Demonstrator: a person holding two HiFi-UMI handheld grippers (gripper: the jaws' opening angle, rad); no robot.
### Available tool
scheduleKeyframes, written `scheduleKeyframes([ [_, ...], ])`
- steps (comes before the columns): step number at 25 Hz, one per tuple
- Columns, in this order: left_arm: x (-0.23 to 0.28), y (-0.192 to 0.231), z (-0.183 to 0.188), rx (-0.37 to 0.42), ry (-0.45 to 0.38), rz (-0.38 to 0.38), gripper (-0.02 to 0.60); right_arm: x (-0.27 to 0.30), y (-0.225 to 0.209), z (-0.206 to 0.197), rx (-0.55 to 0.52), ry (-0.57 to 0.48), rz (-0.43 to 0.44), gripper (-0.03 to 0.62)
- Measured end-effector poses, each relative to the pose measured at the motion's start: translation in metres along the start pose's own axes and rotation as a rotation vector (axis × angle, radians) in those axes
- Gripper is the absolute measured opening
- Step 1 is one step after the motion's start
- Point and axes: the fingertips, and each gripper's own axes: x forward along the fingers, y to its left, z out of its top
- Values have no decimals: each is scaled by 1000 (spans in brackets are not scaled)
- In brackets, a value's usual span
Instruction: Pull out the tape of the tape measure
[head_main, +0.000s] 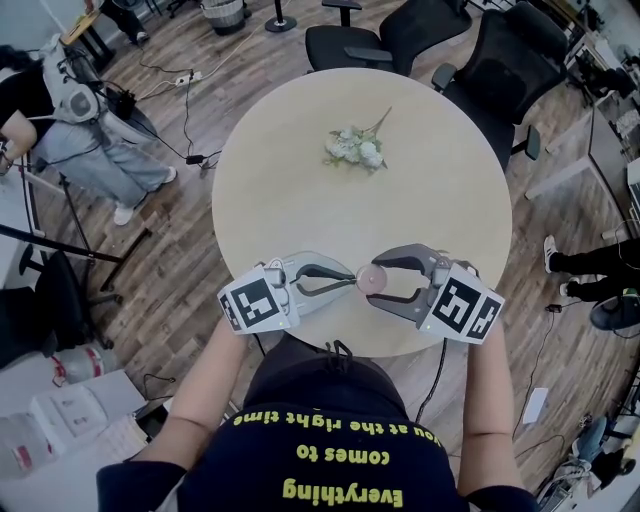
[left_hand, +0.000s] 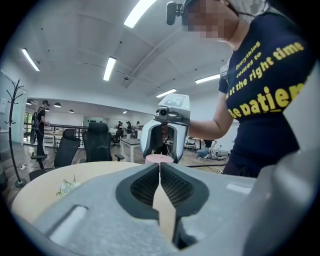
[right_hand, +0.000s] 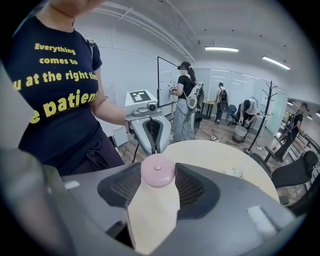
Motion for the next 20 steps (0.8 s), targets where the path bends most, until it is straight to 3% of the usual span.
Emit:
scheduleKeyframes([
  [10,-4,6,11,6,-55,20,8,-6,-6,7,26,-64,-12,228],
  [20,-5,6,13,15,-58,5,6,-11,-9,16,43,-116,-9,229],
])
